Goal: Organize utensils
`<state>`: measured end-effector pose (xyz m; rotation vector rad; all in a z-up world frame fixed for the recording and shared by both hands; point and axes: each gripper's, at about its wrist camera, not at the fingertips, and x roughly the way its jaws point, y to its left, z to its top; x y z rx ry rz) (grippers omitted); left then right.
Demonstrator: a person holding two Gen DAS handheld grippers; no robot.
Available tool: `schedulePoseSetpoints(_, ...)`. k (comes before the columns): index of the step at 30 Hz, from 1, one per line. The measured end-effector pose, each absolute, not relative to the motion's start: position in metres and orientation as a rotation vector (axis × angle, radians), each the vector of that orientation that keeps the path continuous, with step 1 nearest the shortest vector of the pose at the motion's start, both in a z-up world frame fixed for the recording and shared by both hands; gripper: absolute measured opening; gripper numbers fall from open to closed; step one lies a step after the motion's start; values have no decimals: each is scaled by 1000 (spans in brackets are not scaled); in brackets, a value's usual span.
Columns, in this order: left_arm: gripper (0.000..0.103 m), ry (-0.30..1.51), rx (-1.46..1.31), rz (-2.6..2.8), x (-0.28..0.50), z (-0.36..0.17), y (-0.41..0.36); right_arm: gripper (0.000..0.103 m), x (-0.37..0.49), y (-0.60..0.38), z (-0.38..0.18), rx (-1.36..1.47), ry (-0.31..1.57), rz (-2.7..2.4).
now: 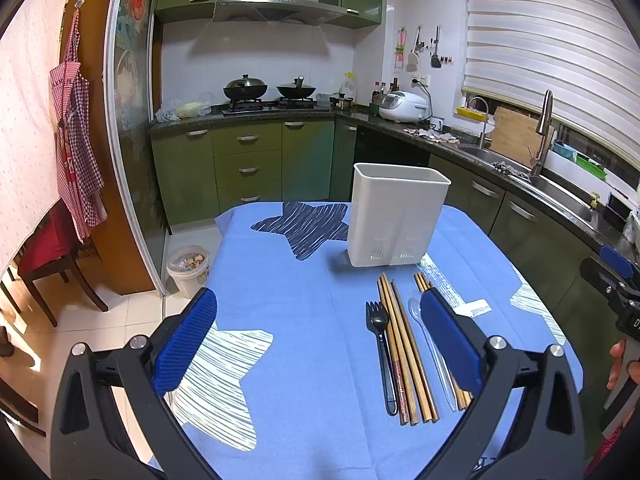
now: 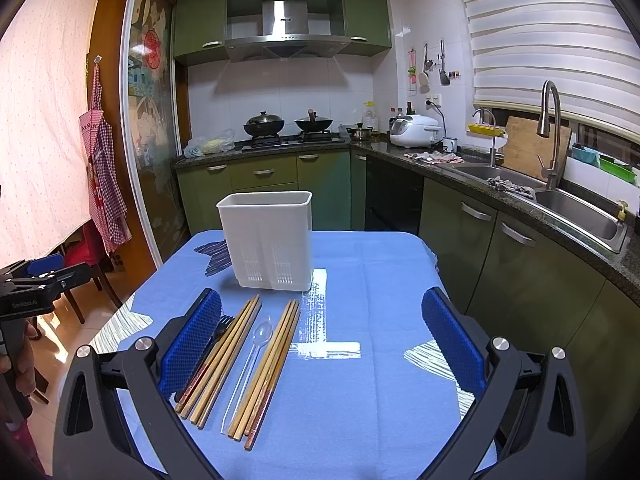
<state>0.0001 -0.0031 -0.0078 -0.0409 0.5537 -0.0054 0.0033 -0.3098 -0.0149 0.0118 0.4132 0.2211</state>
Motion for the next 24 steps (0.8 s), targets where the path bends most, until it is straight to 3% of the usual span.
schedulePoseSetpoints(24,97,558,-50,-11,0,-9,-4,99,2,-311,-17,11,413,222)
